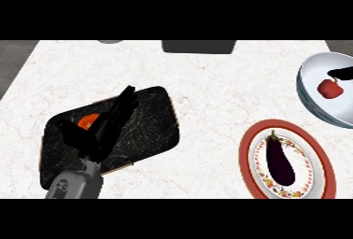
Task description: Pick the bell pepper from the plate and place it in the bowl
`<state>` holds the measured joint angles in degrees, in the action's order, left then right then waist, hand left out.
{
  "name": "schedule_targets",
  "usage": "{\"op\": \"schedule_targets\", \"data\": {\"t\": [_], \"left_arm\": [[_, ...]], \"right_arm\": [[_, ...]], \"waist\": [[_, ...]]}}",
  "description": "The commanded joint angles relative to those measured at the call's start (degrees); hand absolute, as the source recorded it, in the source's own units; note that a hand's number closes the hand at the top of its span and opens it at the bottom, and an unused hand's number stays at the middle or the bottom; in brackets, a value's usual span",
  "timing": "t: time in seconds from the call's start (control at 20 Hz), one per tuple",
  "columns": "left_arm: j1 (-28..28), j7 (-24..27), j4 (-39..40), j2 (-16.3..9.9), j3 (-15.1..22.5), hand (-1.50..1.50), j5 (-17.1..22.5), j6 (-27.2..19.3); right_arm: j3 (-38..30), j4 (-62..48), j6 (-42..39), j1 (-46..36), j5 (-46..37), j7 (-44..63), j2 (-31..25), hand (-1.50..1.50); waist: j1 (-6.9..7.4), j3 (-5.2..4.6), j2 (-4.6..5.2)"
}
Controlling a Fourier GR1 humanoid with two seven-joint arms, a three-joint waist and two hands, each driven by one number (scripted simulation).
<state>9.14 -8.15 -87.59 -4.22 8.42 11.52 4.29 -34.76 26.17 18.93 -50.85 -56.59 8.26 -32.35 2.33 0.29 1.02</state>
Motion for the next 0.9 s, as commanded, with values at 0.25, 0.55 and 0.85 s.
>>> {"op": "schedule_targets", "data": {"t": [0.25,0.55,0.85], "left_arm": [[-3.2,1.4,0.3,-1.2,-1.1,0.00,-0.6,0.0],[-4.5,1.0,-0.3,-1.0,-2.3,0.00,0.4,-0.6],[-3.5,-0.2,0.1,-2.0,-5.0,0.00,1.7,-1.0]], "right_arm": [[-13.5,10.9,2.9,2.8,22.3,-26.0,5.6,-1.50],[-13.0,28.9,-3.6,11.1,30.2,-29.0,15.5,-1.50],[-9.3,48.4,-9.8,23.0,33.0,-30.6,25.0,-1.50]], "waist": [[-3.25,-0.13,-1.51],[-5.42,-0.40,-2.41],[-8.22,-0.58,-3.19]]}}
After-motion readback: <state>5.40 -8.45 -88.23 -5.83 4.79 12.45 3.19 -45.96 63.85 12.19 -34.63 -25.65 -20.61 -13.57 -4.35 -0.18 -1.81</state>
